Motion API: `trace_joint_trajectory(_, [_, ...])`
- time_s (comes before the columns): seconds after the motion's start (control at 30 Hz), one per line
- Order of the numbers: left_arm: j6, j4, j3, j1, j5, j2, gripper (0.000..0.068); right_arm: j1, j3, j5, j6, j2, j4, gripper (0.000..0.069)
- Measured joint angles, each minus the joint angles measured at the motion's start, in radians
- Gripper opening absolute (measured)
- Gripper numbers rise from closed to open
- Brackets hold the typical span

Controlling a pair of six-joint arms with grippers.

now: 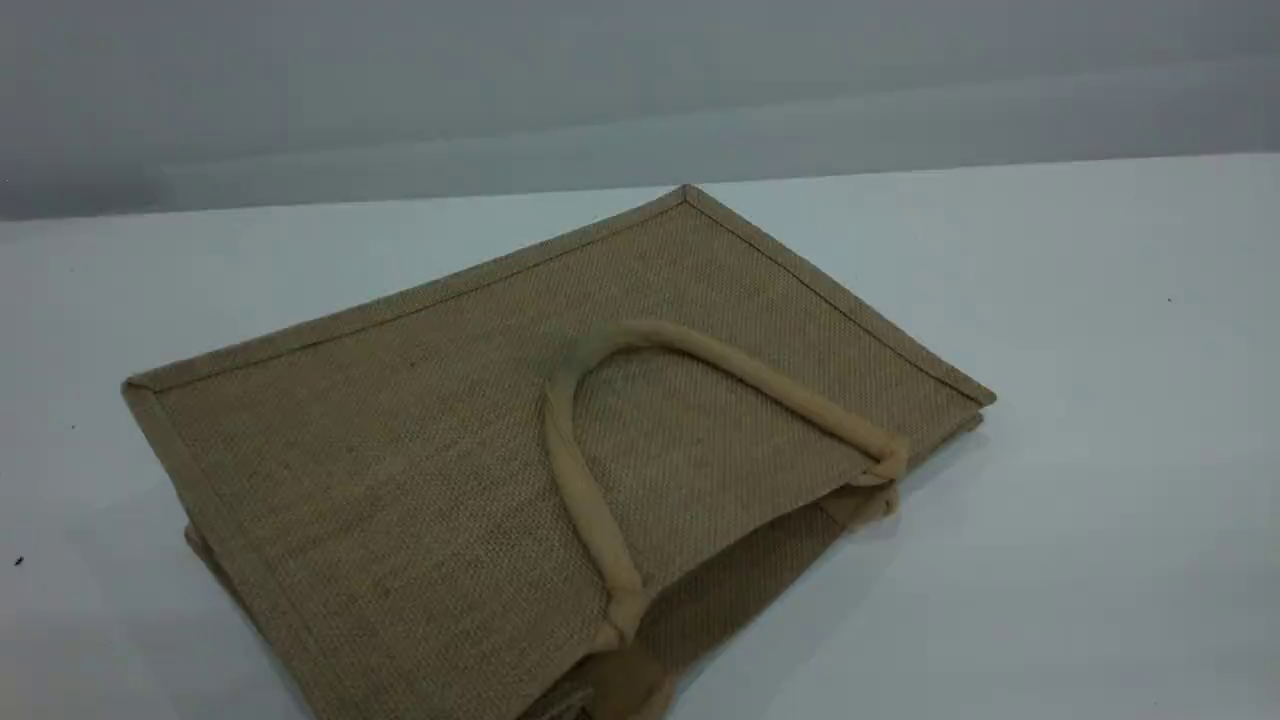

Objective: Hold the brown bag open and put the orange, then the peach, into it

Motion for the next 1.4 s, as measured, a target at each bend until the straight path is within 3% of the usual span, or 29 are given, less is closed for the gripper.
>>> trace_joint_trajectory(0.4, [0.001,0.0,0.0,0.001,-0.001,0.0,0.0447,-0.267,0.0,0.0,-0.001,-0.076,0.0,0.0423])
trace_joint_trajectory(0.6, [0.001,0.0,0.0,0.001,0.001,0.0,0.0447,-0.343,0.0,0.0,-0.001,-0.106,0.0,0.0423])
trace_joint_trajectory(0.73, [0.003,0.0,0.0,0.008,0.002,-0.008,0.0447,-0.338,0.0,0.0,-0.002,-0.105,0.0,0.0423])
trace_joint_trajectory(0.83, [0.005,0.0,0.0,0.074,0.002,-0.009,0.0447,-0.338,0.0,0.0,-0.003,-0.104,0.0,0.0423])
trace_joint_trajectory(1.0, [0.005,0.0,0.0,0.272,0.002,-0.049,0.0447,-0.338,0.0,0.0,-0.003,-0.104,0.0,0.0417])
trace_joint_trajectory(1.1, [0.005,0.0,0.0,0.36,0.002,-0.097,0.0447,-0.338,0.0,0.0,-0.003,-0.104,0.0,0.0417])
trace_joint_trajectory(1.17, [0.005,0.0,0.0,0.382,0.002,-0.105,0.0447,-0.338,0.0,-0.001,-0.003,-0.104,0.0,0.0417])
trace_joint_trajectory(1.4, [0.006,0.0,0.0,0.379,0.002,-0.103,0.0447,-0.338,0.0,-0.001,-0.003,-0.104,0.0,0.0416])
